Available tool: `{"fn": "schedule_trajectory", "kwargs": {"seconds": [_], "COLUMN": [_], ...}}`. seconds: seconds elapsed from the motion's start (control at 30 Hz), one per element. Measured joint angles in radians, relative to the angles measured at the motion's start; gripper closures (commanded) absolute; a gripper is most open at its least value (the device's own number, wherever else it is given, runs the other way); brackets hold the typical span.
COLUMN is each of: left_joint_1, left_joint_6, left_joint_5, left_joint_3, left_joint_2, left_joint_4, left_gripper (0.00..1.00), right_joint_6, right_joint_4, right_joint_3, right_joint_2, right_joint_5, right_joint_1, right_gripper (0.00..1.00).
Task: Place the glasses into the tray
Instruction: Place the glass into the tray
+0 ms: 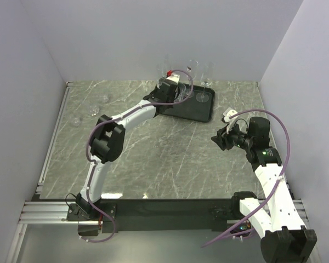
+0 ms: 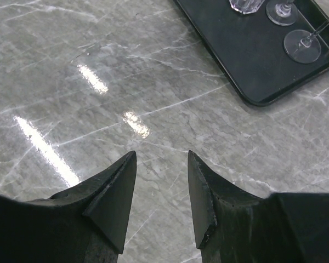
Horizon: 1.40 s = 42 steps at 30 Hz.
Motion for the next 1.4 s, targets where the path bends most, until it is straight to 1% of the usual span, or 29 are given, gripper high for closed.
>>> {"fn": "schedule_trajectory", "kwargs": {"seconds": [0.13, 0.43, 0.63, 0.83, 0.87, 0.93, 1.07, 1.3, 1.33, 1.4], "left_joint_1": [-0.001, -0.002, -0.002, -0.002, -0.002, -0.002, -0.002, -0.002, -0.002, -0.002], "left_joint_6": [0.016, 0.055, 0.074, 0.085, 0.086, 0.091, 0.098, 0.1, 0.1, 0.101], "left_joint_5": [-0.012, -0.061, -0.077, -0.087, -0.088, -0.09, -0.096, -0.112, -0.112, -0.111], "left_joint_3": [0.024, 0.027, 0.033, 0.052, 0.052, 0.052, 0.052, 0.051, 0.048, 0.04], "left_joint_2": [0.034, 0.079, 0.108, 0.122, 0.122, 0.122, 0.122, 0.122, 0.121, 0.116], "left_joint_4": [0.003, 0.002, -0.001, -0.006, -0.007, -0.008, -0.008, -0.002, 0.003, 0.011], "left_gripper": [0.97, 0.97, 0.94, 0.85, 0.82, 0.78, 0.68, 0.59, 0.55, 0.53], "right_joint_6": [-0.005, -0.007, -0.007, -0.008, -0.008, -0.01, -0.01, -0.01, -0.01, -0.01], "right_joint_4": [0.0, 0.0, 0.0, 0.0, 0.0, 0.0, 0.0, 0.0, 0.0, 0.0], "right_joint_3": [-0.002, -0.002, -0.002, -0.002, -0.002, -0.002, -0.002, -0.002, -0.002, -0.002], "right_joint_2": [0.0, 0.0, 0.0, 0.0, 0.0, 0.0, 0.0, 0.0, 0.0, 0.0], "right_joint_5": [0.0, 0.0, 0.0, -0.001, -0.001, -0.005, -0.005, -0.006, -0.006, -0.006], "right_joint_1": [0.0, 0.0, 0.0, 0.0, 0.0, -0.009, -0.026, -0.029, -0.029, -0.03], "right_gripper": [0.5, 0.5, 0.5, 0.5, 0.5, 0.5, 0.5, 0.5, 0.5, 0.5]}}
